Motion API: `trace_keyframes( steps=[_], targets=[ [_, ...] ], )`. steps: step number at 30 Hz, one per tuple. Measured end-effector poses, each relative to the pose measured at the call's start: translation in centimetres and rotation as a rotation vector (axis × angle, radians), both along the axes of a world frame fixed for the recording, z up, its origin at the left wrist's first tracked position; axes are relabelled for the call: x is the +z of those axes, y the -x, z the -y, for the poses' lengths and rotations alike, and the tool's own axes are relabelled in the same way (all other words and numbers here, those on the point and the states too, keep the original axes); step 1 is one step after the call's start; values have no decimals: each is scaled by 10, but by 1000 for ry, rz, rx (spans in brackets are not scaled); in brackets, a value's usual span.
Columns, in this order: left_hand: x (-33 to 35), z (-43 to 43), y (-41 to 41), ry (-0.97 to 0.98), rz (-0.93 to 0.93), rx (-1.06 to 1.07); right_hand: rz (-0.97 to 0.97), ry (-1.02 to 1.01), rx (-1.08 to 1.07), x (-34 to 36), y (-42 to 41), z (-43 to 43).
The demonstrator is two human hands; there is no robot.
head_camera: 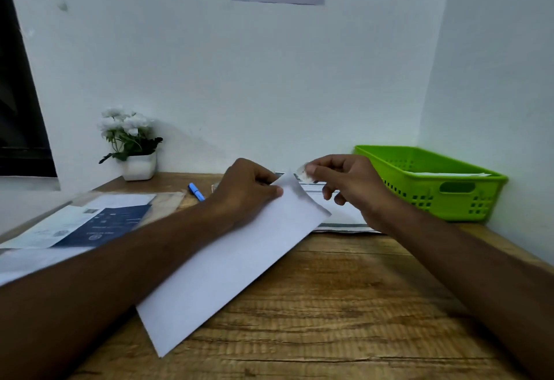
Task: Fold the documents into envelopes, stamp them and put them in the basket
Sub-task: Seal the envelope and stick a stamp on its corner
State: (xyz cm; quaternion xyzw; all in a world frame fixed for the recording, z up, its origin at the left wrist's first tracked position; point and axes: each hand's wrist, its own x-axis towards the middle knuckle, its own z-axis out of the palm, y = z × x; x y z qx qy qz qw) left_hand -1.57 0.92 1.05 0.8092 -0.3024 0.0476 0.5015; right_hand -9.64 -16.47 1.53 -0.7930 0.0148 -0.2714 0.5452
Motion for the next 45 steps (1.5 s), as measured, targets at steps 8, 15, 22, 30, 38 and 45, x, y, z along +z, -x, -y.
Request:
trace_keyframes(
  steps=[8, 15, 22, 30, 38, 45],
  targets=[
    [2, 2, 6, 113, -96, -30, 7, 11, -12, -5, 0, -10],
    [2, 3, 14, 160, -67, -52, 42, -24, -38, -5, -3, -11],
    [2, 4, 16, 193, -100, -73, 67, -16, -61, -6, -4, -10],
    [2, 4, 19, 232, -126, -78, 83, 23, -95, -7, -3, -10],
    [1, 5, 21, 282, -144, -64, 114, 58, -103, -8, -5, -11],
    [2, 5, 22, 283, -131, -86, 140, 67, -128, -9, -8, -11]
  ],
)
